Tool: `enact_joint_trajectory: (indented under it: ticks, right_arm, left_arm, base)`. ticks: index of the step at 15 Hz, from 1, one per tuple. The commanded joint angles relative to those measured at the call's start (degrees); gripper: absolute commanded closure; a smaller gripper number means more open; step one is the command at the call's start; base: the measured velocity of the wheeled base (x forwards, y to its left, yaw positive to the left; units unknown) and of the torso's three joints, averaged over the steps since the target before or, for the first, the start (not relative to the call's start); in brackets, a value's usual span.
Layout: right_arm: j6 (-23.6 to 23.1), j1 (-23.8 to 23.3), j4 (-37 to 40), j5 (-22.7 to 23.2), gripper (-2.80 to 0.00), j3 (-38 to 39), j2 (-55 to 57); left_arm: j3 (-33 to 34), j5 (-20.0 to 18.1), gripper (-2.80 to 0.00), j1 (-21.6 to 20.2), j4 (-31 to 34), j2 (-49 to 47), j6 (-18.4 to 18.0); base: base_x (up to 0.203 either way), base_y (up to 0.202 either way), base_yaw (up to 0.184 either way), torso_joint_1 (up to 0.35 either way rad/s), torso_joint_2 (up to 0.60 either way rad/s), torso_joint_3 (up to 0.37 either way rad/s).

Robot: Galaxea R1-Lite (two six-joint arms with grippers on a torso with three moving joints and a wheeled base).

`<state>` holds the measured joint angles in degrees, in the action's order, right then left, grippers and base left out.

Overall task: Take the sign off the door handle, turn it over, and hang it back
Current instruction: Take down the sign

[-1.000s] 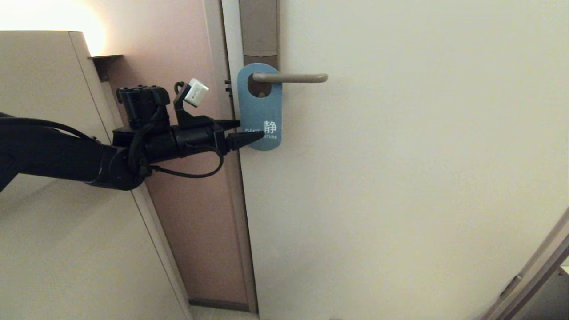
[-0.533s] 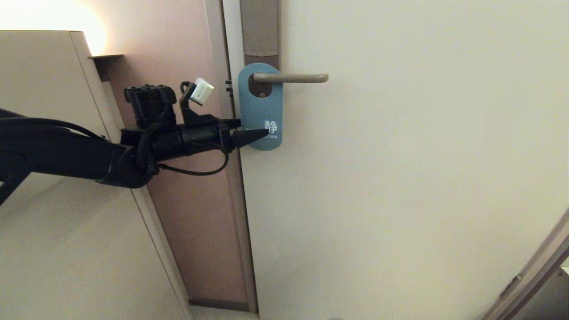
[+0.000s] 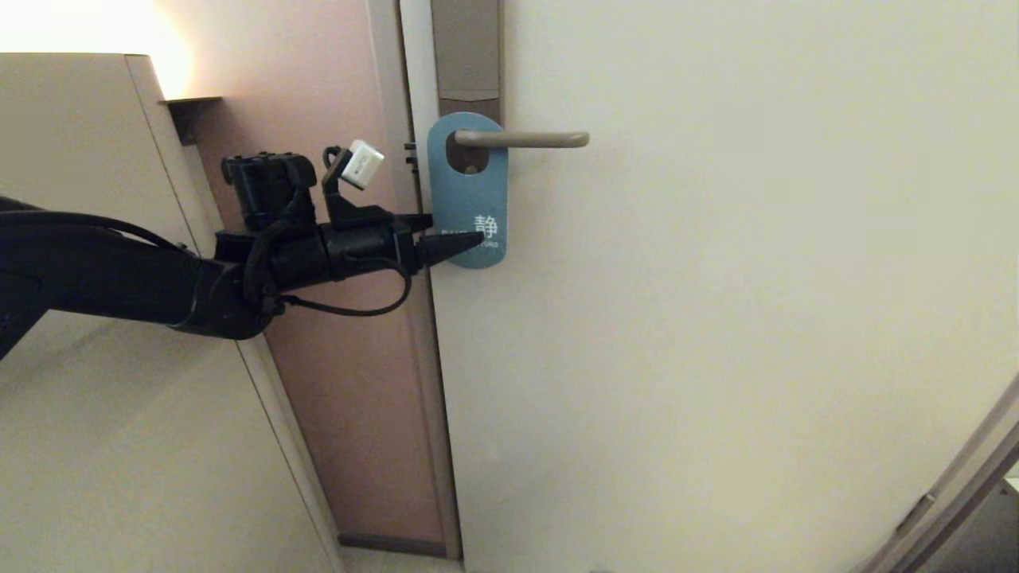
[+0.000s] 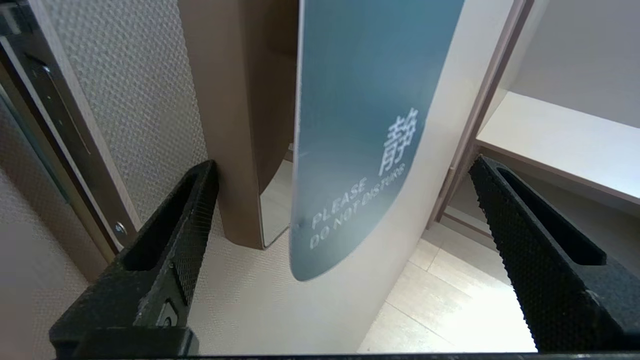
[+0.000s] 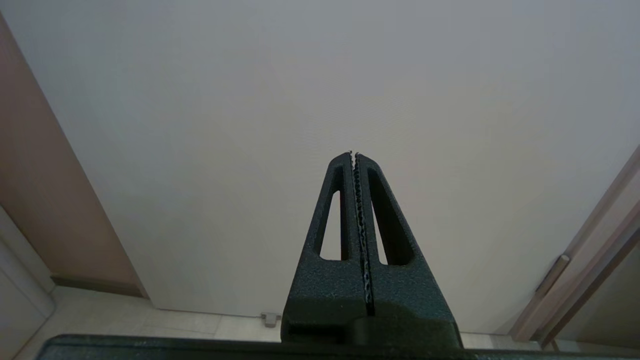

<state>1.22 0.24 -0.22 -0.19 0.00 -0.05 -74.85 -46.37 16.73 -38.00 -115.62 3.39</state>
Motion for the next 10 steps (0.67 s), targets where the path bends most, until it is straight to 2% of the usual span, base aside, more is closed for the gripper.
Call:
enact_joint_trajectory:
  ticks: [1,10]
  right_arm:
    - [0.02,0.02,-0.04,0.01,0.0,0.0,0.05]
    - [0.02,0.02,-0.04,0.01,0.0,0.0,0.05]
  left_arm:
    - [1.22,-0.47,-2.8,0.09,-0.15,1.04,0.04]
    - [4.1,-0.38,-2.8,0.06,-0.15,3.2,-0.14]
  base:
    - [0.0,0.0,0.0,0.0,0.0,0.0]
    - [0.0,0.0,0.0,0.0,0.0,0.0]
